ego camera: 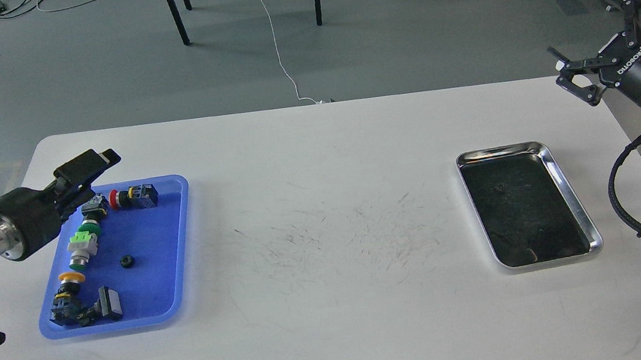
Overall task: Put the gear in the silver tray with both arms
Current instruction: 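Lower the left gripper into the blue tray and grasp another black gear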
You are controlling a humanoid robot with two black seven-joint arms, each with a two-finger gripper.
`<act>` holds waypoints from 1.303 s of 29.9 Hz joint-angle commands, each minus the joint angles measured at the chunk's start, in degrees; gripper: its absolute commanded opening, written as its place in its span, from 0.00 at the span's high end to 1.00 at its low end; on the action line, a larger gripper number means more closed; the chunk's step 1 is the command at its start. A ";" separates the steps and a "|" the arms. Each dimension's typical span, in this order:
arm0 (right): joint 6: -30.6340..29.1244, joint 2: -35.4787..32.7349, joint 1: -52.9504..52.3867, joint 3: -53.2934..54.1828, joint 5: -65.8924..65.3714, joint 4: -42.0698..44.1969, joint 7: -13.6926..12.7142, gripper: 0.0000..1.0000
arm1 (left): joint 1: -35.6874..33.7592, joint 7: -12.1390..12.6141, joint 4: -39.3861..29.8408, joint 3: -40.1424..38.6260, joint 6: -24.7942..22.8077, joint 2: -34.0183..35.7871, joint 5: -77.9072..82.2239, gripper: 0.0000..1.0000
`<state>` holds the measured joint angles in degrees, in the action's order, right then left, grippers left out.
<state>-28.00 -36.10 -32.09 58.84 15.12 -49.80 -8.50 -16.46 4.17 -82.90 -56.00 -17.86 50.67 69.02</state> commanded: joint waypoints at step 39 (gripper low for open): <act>0.00 1.47 0.01 1.90 -0.18 -0.12 0.59 0.02 | -1.30 -4.88 10.65 20.05 9.86 -4.52 43.92 0.11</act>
<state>-28.00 -34.63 -32.09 60.74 14.99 -49.92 -7.91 -17.70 -0.76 -72.72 -35.94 -8.01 46.76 112.26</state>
